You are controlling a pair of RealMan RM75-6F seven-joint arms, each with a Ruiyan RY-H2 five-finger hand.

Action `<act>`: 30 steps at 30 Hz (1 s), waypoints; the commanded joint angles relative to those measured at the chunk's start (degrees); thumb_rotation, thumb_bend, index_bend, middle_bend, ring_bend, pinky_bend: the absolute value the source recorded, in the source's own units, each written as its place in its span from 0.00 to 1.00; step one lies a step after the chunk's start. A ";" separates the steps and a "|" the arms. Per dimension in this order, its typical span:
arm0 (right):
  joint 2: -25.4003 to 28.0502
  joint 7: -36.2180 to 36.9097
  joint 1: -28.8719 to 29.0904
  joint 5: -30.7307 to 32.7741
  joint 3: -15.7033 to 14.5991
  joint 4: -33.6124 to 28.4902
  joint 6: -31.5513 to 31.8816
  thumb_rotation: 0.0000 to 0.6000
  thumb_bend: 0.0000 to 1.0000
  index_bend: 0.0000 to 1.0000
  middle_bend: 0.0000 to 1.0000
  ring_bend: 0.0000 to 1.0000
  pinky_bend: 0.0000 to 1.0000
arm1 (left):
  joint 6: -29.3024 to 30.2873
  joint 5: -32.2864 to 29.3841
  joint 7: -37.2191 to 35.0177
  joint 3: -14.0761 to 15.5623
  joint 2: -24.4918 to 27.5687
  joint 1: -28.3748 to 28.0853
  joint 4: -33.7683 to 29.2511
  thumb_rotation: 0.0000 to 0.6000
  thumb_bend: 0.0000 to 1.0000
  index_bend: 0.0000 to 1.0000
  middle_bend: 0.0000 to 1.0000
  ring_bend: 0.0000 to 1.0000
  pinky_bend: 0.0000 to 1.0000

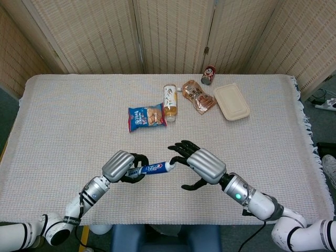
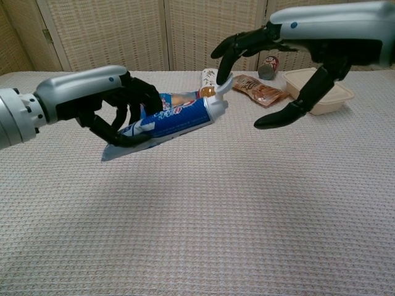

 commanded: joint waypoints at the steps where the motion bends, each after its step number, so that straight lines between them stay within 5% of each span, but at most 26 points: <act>1: 0.13 0.40 -0.21 0.19 -0.40 0.40 0.20 0.83 0.27 0.31 0.10 0.03 0.00 | 0.25 0.14 -1.54 0.12 0.24 0.16 0.60 1.00 0.84 0.71 0.76 0.69 0.68; 10: -1.10 2.93 -0.82 -0.53 -1.38 2.41 1.76 0.83 0.27 0.31 0.11 0.03 0.00 | 1.39 1.18 -7.37 -0.11 0.81 0.40 0.47 1.00 0.84 0.71 0.76 0.69 0.68; 18: -0.17 13.76 -4.15 -8.04 -0.38 1.05 13.10 0.74 0.27 0.27 0.13 0.09 0.00 | 8.23 6.88 -12.77 1.30 -2.87 2.08 4.32 1.00 0.85 0.71 0.76 0.69 0.68; 24: 3.33 16.36 -1.60 -4.29 1.37 -2.67 8.58 0.56 0.18 0.01 0.00 0.00 0.00 | 11.15 9.41 -15.64 1.44 -5.81 1.96 5.94 1.00 0.85 0.71 0.76 0.69 0.68; 30: 1.98 14.53 1.43 -0.53 2.44 -3.55 4.11 0.48 0.12 0.00 0.00 0.00 0.00 | 11.13 9.01 -16.36 0.76 -7.54 1.18 5.42 1.00 0.86 0.71 0.76 0.69 0.68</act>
